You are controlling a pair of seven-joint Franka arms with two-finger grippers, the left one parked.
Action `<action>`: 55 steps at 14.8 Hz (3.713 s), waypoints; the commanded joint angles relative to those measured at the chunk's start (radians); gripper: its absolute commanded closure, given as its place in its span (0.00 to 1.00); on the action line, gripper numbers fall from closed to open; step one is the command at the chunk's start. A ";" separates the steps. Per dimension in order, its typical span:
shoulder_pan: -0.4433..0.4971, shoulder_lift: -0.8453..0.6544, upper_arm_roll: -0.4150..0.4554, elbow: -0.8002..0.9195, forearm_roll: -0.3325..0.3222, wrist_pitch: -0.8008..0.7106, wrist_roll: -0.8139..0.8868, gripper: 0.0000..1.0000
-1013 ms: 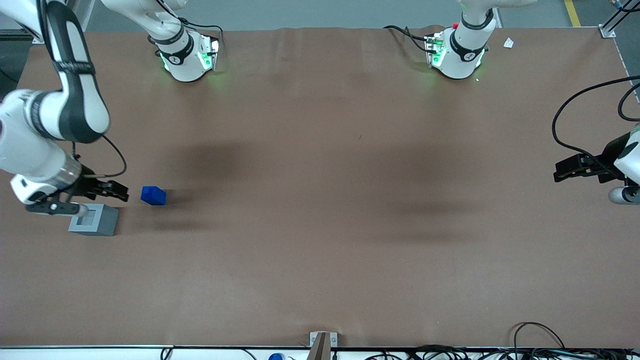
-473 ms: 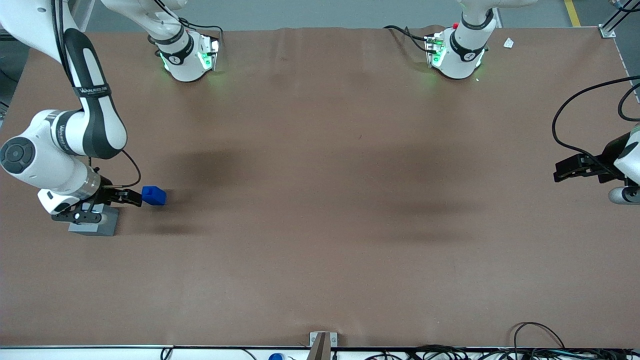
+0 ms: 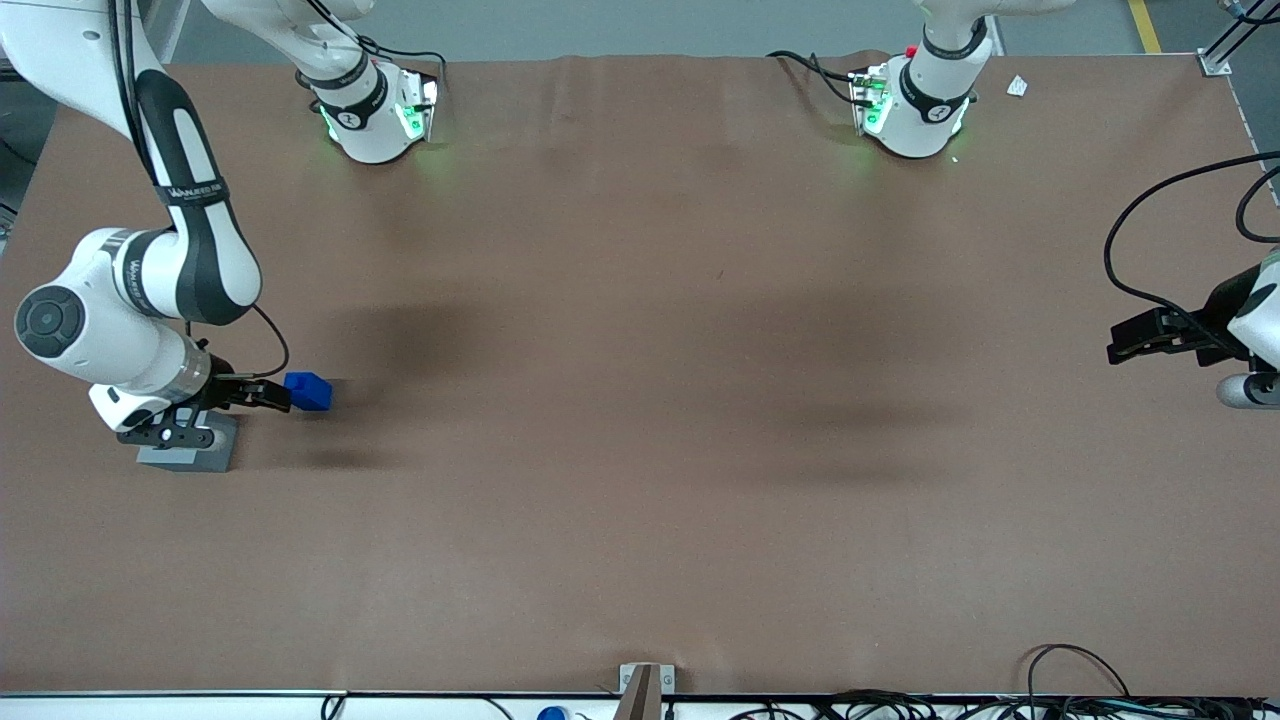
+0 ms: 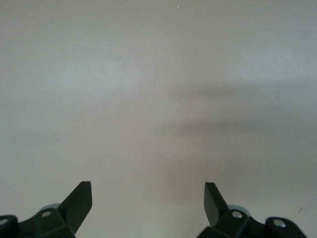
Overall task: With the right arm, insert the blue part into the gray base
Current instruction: 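Move the open right gripper down over the blue block, then close the right gripper on the blue block and lift it, then carry the blue block over the gray base's opening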
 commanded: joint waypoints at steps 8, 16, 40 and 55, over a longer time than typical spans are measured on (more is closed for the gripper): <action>0.034 0.014 0.002 -0.049 -0.001 0.002 0.011 0.00; 0.047 0.003 0.000 -0.112 -0.003 0.022 0.008 0.00; 0.037 0.049 0.000 -0.115 -0.001 0.067 0.088 0.98; -0.104 0.079 -0.003 0.311 -0.016 -0.355 -0.026 1.00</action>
